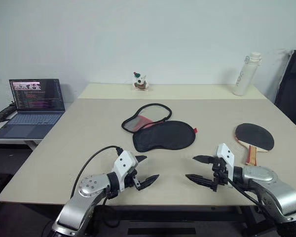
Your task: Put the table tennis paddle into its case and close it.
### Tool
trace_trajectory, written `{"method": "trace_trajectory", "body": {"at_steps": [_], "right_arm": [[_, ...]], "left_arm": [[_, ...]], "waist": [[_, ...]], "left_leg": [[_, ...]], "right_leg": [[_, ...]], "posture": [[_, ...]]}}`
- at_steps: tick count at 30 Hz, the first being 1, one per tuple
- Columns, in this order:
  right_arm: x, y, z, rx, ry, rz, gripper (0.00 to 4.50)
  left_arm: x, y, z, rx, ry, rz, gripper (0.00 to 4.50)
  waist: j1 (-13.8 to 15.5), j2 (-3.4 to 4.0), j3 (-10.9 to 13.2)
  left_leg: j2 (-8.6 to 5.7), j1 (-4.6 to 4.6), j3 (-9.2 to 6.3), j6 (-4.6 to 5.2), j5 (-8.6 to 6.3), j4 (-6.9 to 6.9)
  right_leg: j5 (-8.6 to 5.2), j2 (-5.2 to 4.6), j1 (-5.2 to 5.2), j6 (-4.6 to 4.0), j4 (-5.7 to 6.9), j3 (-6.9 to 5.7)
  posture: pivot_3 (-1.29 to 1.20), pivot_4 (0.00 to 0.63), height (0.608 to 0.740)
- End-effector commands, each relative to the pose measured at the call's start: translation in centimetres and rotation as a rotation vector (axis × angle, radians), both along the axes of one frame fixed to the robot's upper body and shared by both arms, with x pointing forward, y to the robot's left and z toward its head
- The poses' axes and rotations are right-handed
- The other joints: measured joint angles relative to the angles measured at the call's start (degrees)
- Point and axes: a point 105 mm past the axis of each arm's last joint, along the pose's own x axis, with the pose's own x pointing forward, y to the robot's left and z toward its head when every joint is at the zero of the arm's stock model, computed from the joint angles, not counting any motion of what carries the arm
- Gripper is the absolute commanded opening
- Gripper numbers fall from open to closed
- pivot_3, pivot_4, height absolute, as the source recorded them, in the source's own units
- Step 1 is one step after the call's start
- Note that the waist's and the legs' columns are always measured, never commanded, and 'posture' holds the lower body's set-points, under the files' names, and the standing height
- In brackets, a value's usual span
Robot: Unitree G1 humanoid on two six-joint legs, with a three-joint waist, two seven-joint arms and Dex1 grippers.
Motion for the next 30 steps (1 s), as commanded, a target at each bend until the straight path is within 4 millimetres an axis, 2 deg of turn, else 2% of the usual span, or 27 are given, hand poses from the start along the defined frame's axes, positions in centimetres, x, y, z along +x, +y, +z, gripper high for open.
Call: {"method": "trace_trajectory", "body": {"at_steps": [1, 4, 10, 15, 19, 24, 27, 30], "right_arm": [[-0.7, 0.7, 1.0, 0.010, -0.019, 0.018, 4.49], [-0.7, 0.5, 1.2, 0.007, -0.024, -0.010, 4.49], [-1.0, 0.0, 3.4, 0.029, -0.060, -0.054, 4.49], [-1.1, -0.1, 4.8, 0.057, -0.081, -0.082, 4.49], [-1.1, 0.8, 5.0, 0.081, -0.090, -0.079, 4.49], [-1.1, 0.2, 5.2, 0.026, -0.139, -0.076, 4.49], [-0.3, -0.2, 6.8, 0.043, -0.196, -0.112, 4.49], [0.4, -0.1, 7.6, 0.047, -0.228, -0.129, 4.49]], "left_arm": [[0.4, -0.5, 0.9, 0.003, -0.049, -0.023, 4.50], [1.2, -1.1, 1.5, -0.018, -0.073, -0.023, 4.50], [2.7, -1.7, 2.2, -0.039, -0.102, -0.072, 4.50], [5.0, 0.3, 3.0, -0.006, -0.115, -0.051, 4.50], [5.7, 2.2, 2.1, 0.049, -0.083, -0.052, 4.50], [6.9, 2.9, 1.6, 0.120, -0.107, -0.070, 4.50], [8.3, 3.3, 1.7, 0.155, -0.130, -0.057, 4.50], [9.2, 3.3, 1.7, 0.186, -0.137, -0.067, 4.50]], "waist": [[0.1, 0.00, 0.0], [0.5, 0.00, 0.0], [0.7, -0.01, 0.0], [0.8, -0.02, 0.0], [0.5, -0.02, 0.0], [0.9, -0.06, 0.0], [0.9, -0.07, 0.0], [0.8, -0.07, 0.0]], "left_leg": [[0.01, 0.00, 0.01, 0.00, 0.00, 0.00], [-0.03, 0.00, 0.01, 0.00, 0.00, 0.01], [-0.10, -0.02, 0.02, 0.00, 0.00, 0.00], [-0.10, -0.02, 0.00, -0.01, -0.01, 0.00], [-0.09, 0.00, 0.06, 0.00, -0.02, -0.02], [-0.11, -0.07, 0.03, 0.01, -0.03, -0.04], [-0.12, -0.06, 0.03, 0.01, -0.03, -0.01], [-0.11, -0.04, 0.05, 0.02, -0.03, 0.00]], "right_leg": [[0.00, 0.00, 0.00, 0.00, -0.01, 0.01], [-0.02, 0.00, 0.00, -0.04, -0.01, -0.01], [0.07, 0.02, 0.00, 0.13, -0.04, -0.03], [0.07, 0.05, -0.01, 0.13, -0.03, -0.07], [0.07, 0.05, -0.02, 0.12, -0.04, -0.03], [0.08, 0.04, -0.05, 0.14, -0.08, -0.05], [0.08, 0.01, -0.02, 0.14, -0.07, -0.05], [0.10, 0.03, -0.03, 0.16, -0.06, -0.04]], "posture": [[0.00, 0.150, 0.740], [0.00, 0.150, 0.740], [0.00, 0.150, 0.740], [0.00, 0.150, 0.740], [0.00, 0.150, 0.740], [0.00, 0.150, 0.740], [0.00, 0.150, 0.740], [0.00, 0.150, 0.740]]}}
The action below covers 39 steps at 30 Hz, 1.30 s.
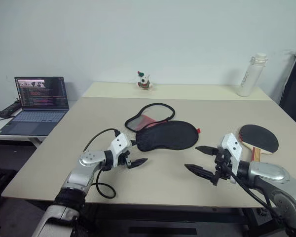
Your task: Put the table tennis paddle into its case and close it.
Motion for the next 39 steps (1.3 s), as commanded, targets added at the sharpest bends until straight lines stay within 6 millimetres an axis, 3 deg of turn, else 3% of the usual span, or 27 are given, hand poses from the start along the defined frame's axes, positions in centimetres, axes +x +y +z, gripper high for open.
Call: {"method": "trace_trajectory", "body": {"at_steps": [1, 10, 20, 24, 33, 36, 39], "right_arm": [[0.5, -0.1, 1.9, 0.018, -0.085, -0.022, 4.49], [0.7, 0.1, 2.4, 0.036, -0.117, -0.037, 4.49], [1.1, -0.1, 2.6, 0.050, -0.136, -0.068, 4.49], [1.3, -0.6, 2.8, 0.046, -0.144, -0.090, 4.50], [2.1, -2.0, 4.4, 0.114, -0.164, -0.160, 4.50], [2.2, -2.2, 4.6, 0.114, -0.165, -0.172, 4.50], [2.1, -2.4, 4.6, 0.110, -0.165, -0.179, 4.50]], "left_arm": [[0.9, -0.5, 0.7, 0.030, -0.046, -0.030, 4.50], [1.9, -0.1, -1.3, 0.135, 0.066, -0.081, 4.50], [2.6, 0.3, -1.7, 0.218, 0.095, -0.096, 4.50], [2.4, 0.4, -2.2, 0.220, 0.122, -0.107, 3.30], [2.7, -0.4, -1.6, 0.076, 0.176, -0.074, 0.04], [2.9, -0.8, -1.1, 0.054, 0.169, -0.066, 0.04], [2.4, -2.8, -0.8, 0.000, 0.186, -0.122, 0.04]], "waist": [[0.0, 0.00, 0.0], [-0.1, -0.01, 0.0], [-0.3, -0.03, 0.0], [-0.3, -0.03, 0.0], [-0.3, -0.03, 0.0], [-0.3, -0.03, 0.0], [-0.2, -0.03, 0.0]], "left_leg": [[0.00, -0.01, 0.00, 0.00, 0.00, -0.01], [-0.02, -0.07, 0.04, 0.04, -0.04, -0.04], [-0.01, -0.05, 0.04, 0.04, -0.04, -0.01], [-0.01, -0.03, 0.04, 0.04, -0.04, -0.01], [0.00, 0.01, 0.03, 0.05, -0.03, 0.02], [-0.02, -0.02, 0.04, 0.05, -0.03, 0.00], [-0.03, -0.03, 0.03, 0.06, -0.03, 0.01]], "right_leg": [[0.00, 0.00, -0.01, 0.01, -0.01, -0.01], [0.00, 0.02, -0.08, 0.02, -0.02, 0.00], [0.01, 0.04, -0.07, 0.05, 0.03, 0.00], [0.02, 0.04, -0.05, 0.05, 0.05, 0.00], [0.03, 0.04, 0.00, 0.08, 0.06, 0.00], [0.03, 0.03, -0.02, 0.08, 0.02, 0.00], [0.03, 0.03, -0.02, 0.09, 0.04, 0.00]], "posture": [[0.00, 0.150, 0.740], [0.00, 0.150, 0.740], [0.00, 0.150, 0.740], [0.00, 0.150, 0.740], [0.00, 0.150, 0.740], [0.00, 0.150, 0.740], [0.00, 0.150, 0.740]]}}
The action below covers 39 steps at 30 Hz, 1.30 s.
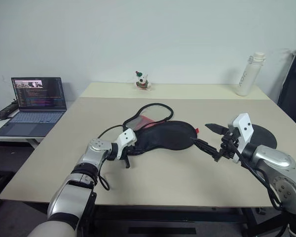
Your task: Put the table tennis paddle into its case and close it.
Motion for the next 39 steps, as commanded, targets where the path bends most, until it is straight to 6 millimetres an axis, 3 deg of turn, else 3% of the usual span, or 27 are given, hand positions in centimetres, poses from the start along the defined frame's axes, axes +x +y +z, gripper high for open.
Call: {"method": "trace_trajectory", "body": {"at_steps": [1, 7, 11, 16, 19, 22, 25, 30, 33, 36, 39], "right_arm": [[-0.2, -0.6, 1.4, 0.007, -0.047, -0.023, 4.50], [-0.6, -1.7, 0.8, -0.022, -0.014, -0.032, 4.50], [-0.9, -2.6, 0.2, -0.046, 0.013, -0.040, 4.50], [-0.9, -2.7, -0.2, -0.046, 0.025, -0.043, 4.50], [-1.0, -2.6, -0.8, -0.041, 0.050, -0.045, 4.50], [-0.9, -2.6, -1.7, -0.029, 0.101, -0.057, 4.50], [0.0, -2.9, -2.8, 0.008, 0.169, -0.129, 4.50], [1.3, -2.9, -5.3, 0.106, 0.357, -0.241, 4.50], [2.0, -2.3, -6.2, 0.111, 0.395, -0.262, 4.50], [3.1, -0.9, -7.6, 0.089, 0.419, -0.279, 4.50], [4.0, 0.1, -8.5, 0.082, 0.431, -0.287, 4.50]], "left_arm": [[-0.6, -2.8, 1.1, -0.079, -0.003, -0.073, 0.04], [-3.2, -9.1, 1.2, -0.219, 0.096, -0.132, 0.04], [-3.7, -12.6, 1.3, -0.267, 0.131, -0.109, 0.04], [-3.2, -13.7, 1.1, -0.261, 0.122, -0.059, 0.04], [-3.7, -13.6, 1.8, -0.286, 0.129, -0.092, 0.66], [-4.0, -12.7, 2.6, -0.312, 0.100, -0.101, 1.72], [-5.5, -10.9, 3.6, -0.360, 0.124, -0.188, 2.77], [-5.7, -5.5, 4.8, -0.341, 0.104, -0.162, 2.77], [-5.5, -3.3, 4.8, -0.299, 0.082, -0.124, 2.77], [-4.9, 0.0, 4.9, -0.243, 0.040, -0.041, 2.77], [-4.7, 1.6, 5.3, -0.232, 0.016, 0.008, 2.77]], "waist": [[0.1, 0.00, 0.0], [0.2, 0.00, 0.0], [0.2, -0.02, 0.0], [-0.4, -0.01, 0.0], [-0.4, -0.01, 0.0], [-0.4, -0.02, 0.0], [-0.5, -0.01, 0.0], [-1.1, 0.01, 0.0], [-1.2, 0.02, 0.0], [-1.2, 0.01, 0.0], [-1.3, 0.02, 0.0]], "left_leg": [[0.00, 0.00, 0.00, 0.00, 0.00, 0.01], [0.01, -0.05, -0.02, 0.00, 0.00, 0.01], [-0.01, -0.03, -0.01, 0.00, 0.00, 0.02], [0.05, 0.09, 0.04, 0.00, 0.00, 0.02], [0.04, 0.06, 0.04, 0.00, 0.00, 0.01], [0.01, 0.01, 0.05, 0.00, 0.00, 0.00], [0.02, 0.03, 0.07, 0.00, 0.00, 0.00], [0.10, 0.09, 0.00, 0.00, 0.01, 0.00], [0.08, 0.07, 0.00, 0.00, 0.01, 0.01], [0.04, 0.05, 0.05, 0.00, 0.00, 0.00], [0.06, 0.04, 0.04, 0.00, 0.00, -0.06]], "right_leg": [[0.00, -0.01, 0.00, 0.00, 0.01, 0.01], [0.00, -0.03, 0.00, 0.00, -0.04, 0.04], [0.00, -0.01, -0.01, 0.00, 0.00, 0.04], [0.01, 0.04, 0.02, 0.01, 0.06, 0.07], [0.00, 0.05, 0.01, 0.00, 0.03, 0.07], [0.00, 0.03, 0.01, 0.00, -0.05, 0.07], [0.00, 0.01, 0.01, 0.00, -0.03, 0.11], [0.01, 0.05, 0.00, -0.11, 0.09, 0.07], [0.01, 0.04, 0.00, -0.12, 0.08, 0.07], [0.02, 0.01, 0.00, -0.10, -0.02, 0.11], [0.00, 0.02, -0.05, -0.11, -0.02, 0.09]], "posture": [[0.00, 0.150, 0.740], [0.00, 0.150, 0.740], [0.00, 0.150, 0.740], [0.00, 0.150, 0.740], [0.00, 0.150, 0.740], [0.00, 0.150, 0.740], [0.00, 0.150, 0.740], [0.00, 0.150, 0.740], [0.00, 0.150, 0.740], [0.00, 0.150, 0.740], [0.00, 0.150, 0.740]]}}
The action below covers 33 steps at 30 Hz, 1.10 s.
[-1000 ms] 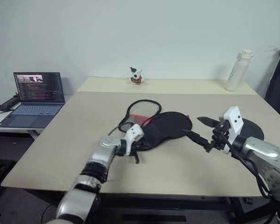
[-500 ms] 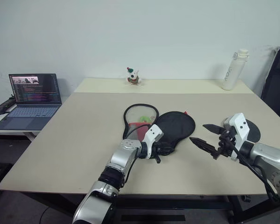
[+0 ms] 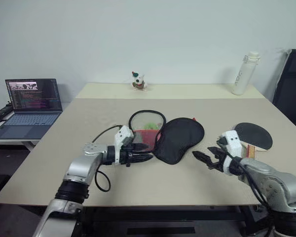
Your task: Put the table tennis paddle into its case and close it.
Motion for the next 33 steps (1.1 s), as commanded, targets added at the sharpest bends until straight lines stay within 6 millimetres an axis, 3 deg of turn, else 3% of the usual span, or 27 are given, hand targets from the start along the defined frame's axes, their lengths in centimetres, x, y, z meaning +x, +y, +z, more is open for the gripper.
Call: {"method": "trace_trajectory", "body": {"at_steps": [1, 7, 13, 20, 24, 33], "right_arm": [[1.3, 1.0, 0.0, -0.022, -0.033, -0.012, 4.50], [2.9, 3.3, -1.1, -0.018, -0.019, 0.009, 4.50], [4.4, 6.0, -1.3, 0.014, -0.026, 0.045, 4.50], [5.2, 7.2, -1.0, 0.031, -0.036, 0.043, 4.50], [5.2, 7.1, -1.0, 0.070, -0.012, 0.027, 3.55], [4.7, 6.3, 0.0, 0.163, 0.056, 0.025, 0.35]], "left_arm": [[0.1, 1.7, 1.3, -0.011, -0.055, 0.047, 2.77], [-0.7, 1.9, 1.7, -0.031, -0.052, 0.048, 2.77], [-2.8, 1.0, 2.4, -0.063, -0.016, -0.056, 2.77], [-4.8, 1.1, 4.2, -0.036, -0.030, -0.137, 2.77], [-4.9, 1.2, 5.0, -0.022, -0.047, -0.130, 2.80], [-5.1, 0.5, 5.4, -0.018, -0.072, -0.127, 2.80]], "waist": [[0.0, 0.00, 0.0], [-0.1, 0.00, 0.0], [-0.2, 0.01, 0.0], [-0.3, 0.02, 0.0], [-0.3, 0.02, 0.0], [-0.3, 0.03, 0.0]], "left_leg": [[0.00, -0.01, -0.01, 0.00, 0.00, -0.01], [0.00, 0.00, 0.00, 0.00, 0.00, 0.01], [0.03, 0.02, 0.02, 0.00, 0.00, -0.01], [0.04, 0.00, 0.04, 0.00, 0.00, -0.02], [0.04, 0.01, 0.04, 0.00, 0.00, -0.02], [0.05, -0.01, 0.07, 0.00, 0.00, -0.03]], "right_leg": [[0.00, 0.00, -0.01, 0.00, 0.01, -0.01], [0.01, 0.00, -0.02, 0.01, 0.05, 0.01], [0.01, 0.02, -0.03, 0.00, 0.07, 0.02], [0.01, 0.03, -0.12, -0.01, 0.13, 0.05], [0.01, 0.03, -0.12, -0.02, 0.14, 0.06], [0.01, 0.03, -0.16, -0.02, 0.14, 0.08]], "posture": [[0.00, 0.150, 0.740], [0.00, 0.150, 0.740], [0.00, 0.150, 0.740], [0.00, 0.150, 0.740], [0.00, 0.150, 0.740], [0.00, 0.150, 0.740]]}}
